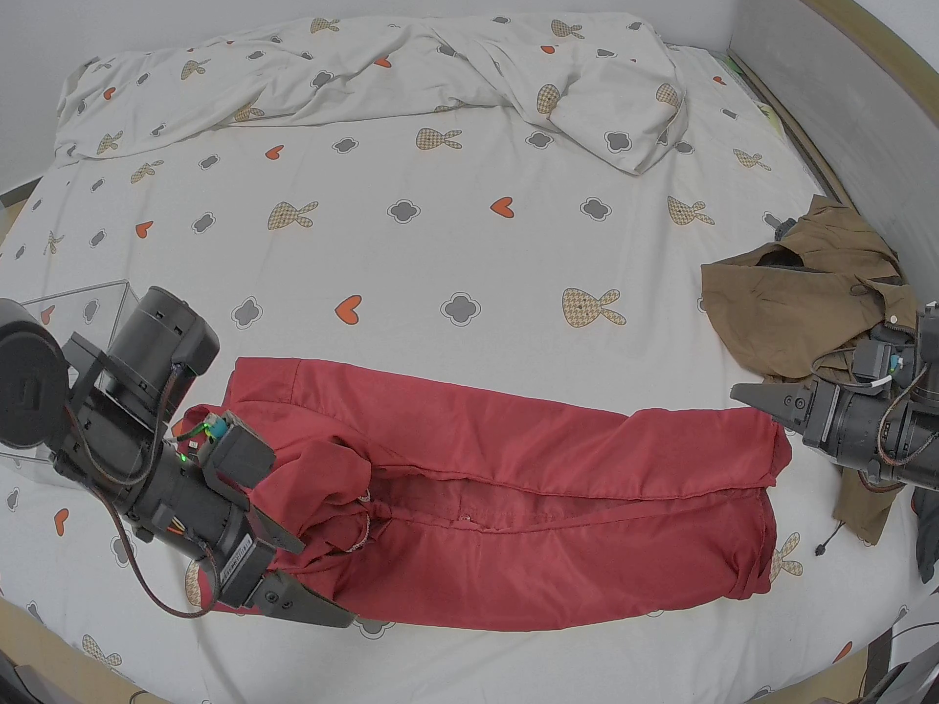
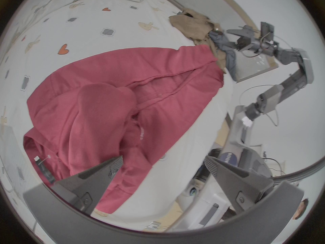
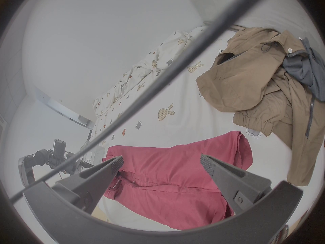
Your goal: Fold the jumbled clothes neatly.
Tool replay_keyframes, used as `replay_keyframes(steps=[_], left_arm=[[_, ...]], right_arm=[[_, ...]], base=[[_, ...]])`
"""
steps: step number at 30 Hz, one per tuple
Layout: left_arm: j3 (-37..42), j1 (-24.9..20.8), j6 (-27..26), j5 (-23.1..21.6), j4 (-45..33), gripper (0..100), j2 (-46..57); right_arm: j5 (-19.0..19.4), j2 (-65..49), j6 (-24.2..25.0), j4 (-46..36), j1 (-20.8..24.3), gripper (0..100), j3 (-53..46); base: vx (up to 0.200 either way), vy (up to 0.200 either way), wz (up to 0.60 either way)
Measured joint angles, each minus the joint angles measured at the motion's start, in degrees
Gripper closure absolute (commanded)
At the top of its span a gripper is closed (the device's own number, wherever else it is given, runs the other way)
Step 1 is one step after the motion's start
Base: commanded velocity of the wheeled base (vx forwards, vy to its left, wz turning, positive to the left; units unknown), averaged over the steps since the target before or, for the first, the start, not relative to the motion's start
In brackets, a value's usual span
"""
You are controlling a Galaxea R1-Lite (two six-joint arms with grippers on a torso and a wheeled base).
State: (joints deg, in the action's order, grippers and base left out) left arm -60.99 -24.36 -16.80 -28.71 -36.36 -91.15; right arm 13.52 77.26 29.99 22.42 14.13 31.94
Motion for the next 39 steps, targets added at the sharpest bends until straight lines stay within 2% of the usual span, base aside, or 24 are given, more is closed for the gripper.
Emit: replay_keyframes(steps=[9, 10, 11, 15, 30, 39], left_arm=[[2.61, -0.34, -0.09, 7.75, 6.70, 0, -2.97], [2.69, -0.28, -0.06, 9.14, 7.25, 0, -3.28], [2.78, -0.12, -0.06, 13.08, 9.24, 0, -4.19], [2.58, 0.38, -0.09, 17.49, 13.15, 0, -5.77], [-5.24, 2.39, -0.39, 22.83, 15.54, 0, -11.11], [-8.19, 3.55, -0.33, 25.54, 24.14, 0, -17.15]], right_arm=[[-0.06, 0.13, -0.02, -0.04, -0.07, 0, -0.33], [-0.06, 0.13, -0.02, -0.04, -0.10, 0, -0.33], [-0.06, 0.13, -0.02, -0.01, -0.11, 0, -0.35], [-0.06, 0.13, -0.02, -0.04, -0.10, 0, -0.38], [-0.02, 0.16, -0.13, -0.04, 0.00, 0, -0.49], [0.00, 0.16, -0.22, -0.01, 0.01, 0, -0.83]], base=[[0.000, 0.000, 0.00], [0.000, 0.000, 0.00], [0.000, 0.000, 0.00], [0.000, 0.000, 0.00], [0.000, 0.000, 0.00], [0.000, 0.000, 0.00]])
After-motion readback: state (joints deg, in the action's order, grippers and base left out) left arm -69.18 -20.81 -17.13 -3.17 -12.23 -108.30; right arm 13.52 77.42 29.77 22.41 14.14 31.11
